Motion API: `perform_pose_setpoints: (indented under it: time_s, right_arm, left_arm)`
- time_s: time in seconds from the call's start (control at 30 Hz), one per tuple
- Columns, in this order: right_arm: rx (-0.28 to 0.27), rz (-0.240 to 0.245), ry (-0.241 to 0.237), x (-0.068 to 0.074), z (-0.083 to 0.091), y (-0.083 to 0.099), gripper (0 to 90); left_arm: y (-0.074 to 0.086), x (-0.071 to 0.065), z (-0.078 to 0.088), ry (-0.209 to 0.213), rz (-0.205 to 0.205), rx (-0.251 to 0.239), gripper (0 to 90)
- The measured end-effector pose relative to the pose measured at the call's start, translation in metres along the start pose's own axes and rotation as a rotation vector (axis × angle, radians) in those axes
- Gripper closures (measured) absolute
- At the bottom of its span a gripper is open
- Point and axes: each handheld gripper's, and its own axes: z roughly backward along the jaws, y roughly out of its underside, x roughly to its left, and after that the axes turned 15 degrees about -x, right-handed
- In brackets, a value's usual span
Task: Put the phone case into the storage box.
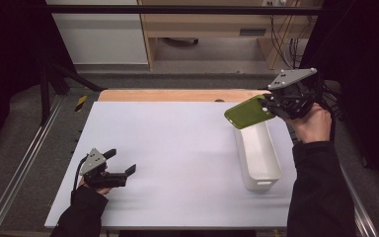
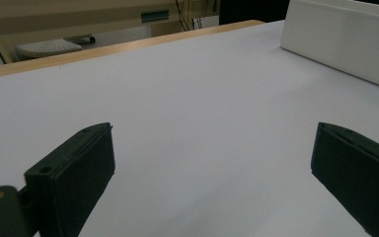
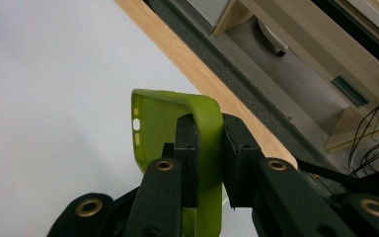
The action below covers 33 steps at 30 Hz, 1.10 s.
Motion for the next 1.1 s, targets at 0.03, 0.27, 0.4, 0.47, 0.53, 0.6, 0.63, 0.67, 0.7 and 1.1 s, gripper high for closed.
perform_pose_setpoints:
  time_s: [0.03, 0.27, 0.4, 0.47, 0.53, 0.6, 0.63, 0.67, 0.7, 1.1]
  right_arm:
    - [0.007, 0.001, 0.003, -0.001, 0.000, 0.000, 79.0]
    - [0.037, 0.026, 0.019, -0.005, -0.001, 0.003, 78.9]
    - [0.051, 0.038, 0.028, -0.007, -0.002, 0.004, 78.9]
    - [0.062, 0.041, 0.028, -0.008, -0.003, 0.004, 78.9]
    - [0.073, 0.045, 0.030, -0.009, -0.005, 0.004, 78.9]
    - [0.080, 0.058, 0.031, -0.009, -0.007, 0.004, 78.8]
    - [0.090, 0.070, 0.036, -0.009, -0.008, 0.004, 78.8]
    - [0.090, 0.070, 0.036, -0.009, -0.008, 0.004, 78.8]
    - [0.094, 0.077, 0.036, -0.009, -0.009, 0.003, 78.9]
    - [0.144, 0.168, 0.028, -0.012, -0.018, 0.006, 78.7]
  left_arm:
    - [0.000, 0.000, 0.000, 0.001, 0.000, -0.001, 2.7]
    - [0.000, -0.001, -0.001, 0.004, -0.006, 0.003, 2.7]
    - [0.001, -0.001, -0.001, 0.005, -0.009, 0.004, 2.7]
    - [0.001, -0.001, -0.001, 0.004, -0.009, 0.005, 2.7]
    - [0.001, -0.001, -0.001, 0.005, -0.010, 0.006, 2.7]
    - [0.001, -0.001, -0.001, 0.006, -0.011, 0.006, 2.7]
    - [0.001, -0.001, -0.001, 0.006, -0.012, 0.005, 2.7]
    - [0.001, -0.001, -0.001, 0.006, -0.012, 0.005, 2.7]
    - [0.000, -0.002, -0.001, 0.006, -0.012, 0.004, 2.7]
    - [0.001, -0.001, -0.001, 0.011, -0.014, 0.007, 2.7]
